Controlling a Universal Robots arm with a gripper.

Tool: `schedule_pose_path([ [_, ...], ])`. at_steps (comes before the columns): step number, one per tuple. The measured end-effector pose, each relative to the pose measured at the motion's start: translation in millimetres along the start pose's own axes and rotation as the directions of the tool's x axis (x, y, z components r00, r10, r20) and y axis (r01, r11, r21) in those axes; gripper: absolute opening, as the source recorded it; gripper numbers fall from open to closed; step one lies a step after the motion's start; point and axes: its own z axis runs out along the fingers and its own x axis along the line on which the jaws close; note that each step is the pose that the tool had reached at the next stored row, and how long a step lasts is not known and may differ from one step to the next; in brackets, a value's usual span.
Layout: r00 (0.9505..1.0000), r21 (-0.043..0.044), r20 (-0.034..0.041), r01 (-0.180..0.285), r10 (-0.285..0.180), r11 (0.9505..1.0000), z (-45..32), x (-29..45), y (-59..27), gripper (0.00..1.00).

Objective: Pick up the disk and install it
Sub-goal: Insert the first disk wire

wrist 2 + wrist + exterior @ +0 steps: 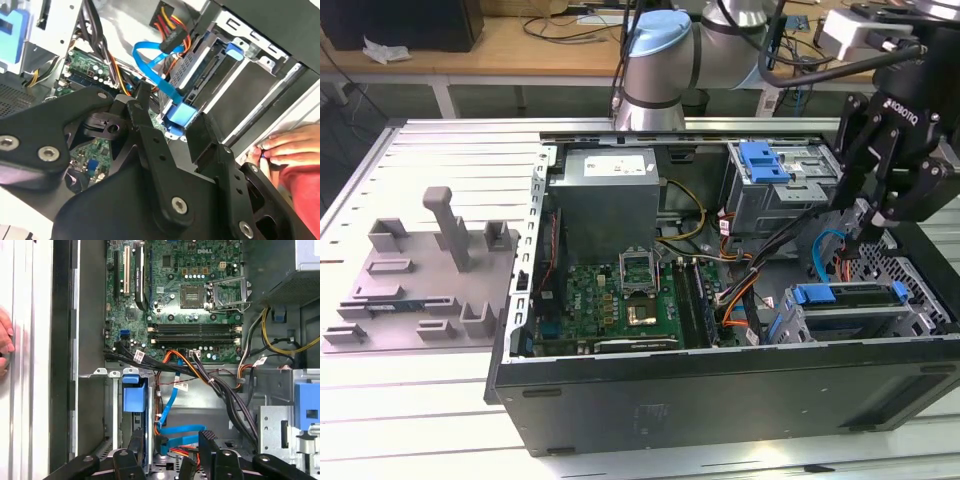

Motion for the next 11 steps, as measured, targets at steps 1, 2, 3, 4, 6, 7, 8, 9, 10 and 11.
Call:
schedule_pose_path([
  [1, 1.0000, -0.0001, -0.0089, -0.003, 0.003, 1.0000, -0.2, -0.7, -1.4, 0.56],
  [2, 0.9998, 0.0000, -0.0192, -0.003, 0.003, 1.0000, -0.3, -2.6, -2.6, 0.56],
  [3, 0.9993, -0.0001, -0.0372, -0.004, 0.004, 1.0000, -0.7, -5.5, -3.5, 0.56],
  [4, 0.9987, -0.0003, -0.0500, -0.005, 0.005, 1.0000, -0.8, -6.7, -3.9, 0.56],
  [6, 0.9954, -0.0008, -0.0954, -0.006, 0.006, 1.0000, -1.1, -10.9, -6.1, 0.56],
  [7, 0.9929, -0.0015, -0.1186, -0.007, 0.007, 1.0000, -1.2, -13.4, -6.8, 0.56],
  [8, 0.9906, -0.0019, -0.1366, -0.008, 0.008, 1.0000, -1.3, -15.1, -7.0, 0.56],
  [9, 0.9860, -0.0024, -0.1666, -0.010, 0.009, 0.9999, -1.6, -19.0, -7.2, 0.56],
  [10, 0.9834, -0.0022, -0.1813, -0.010, 0.010, 0.9999, -1.9, -22.1, -7.4, 0.56],
  [11, 0.9821, -0.0021, -0.1881, -0.011, 0.010, 0.9999, -2.2, -25.6, -7.6, 0.56],
])
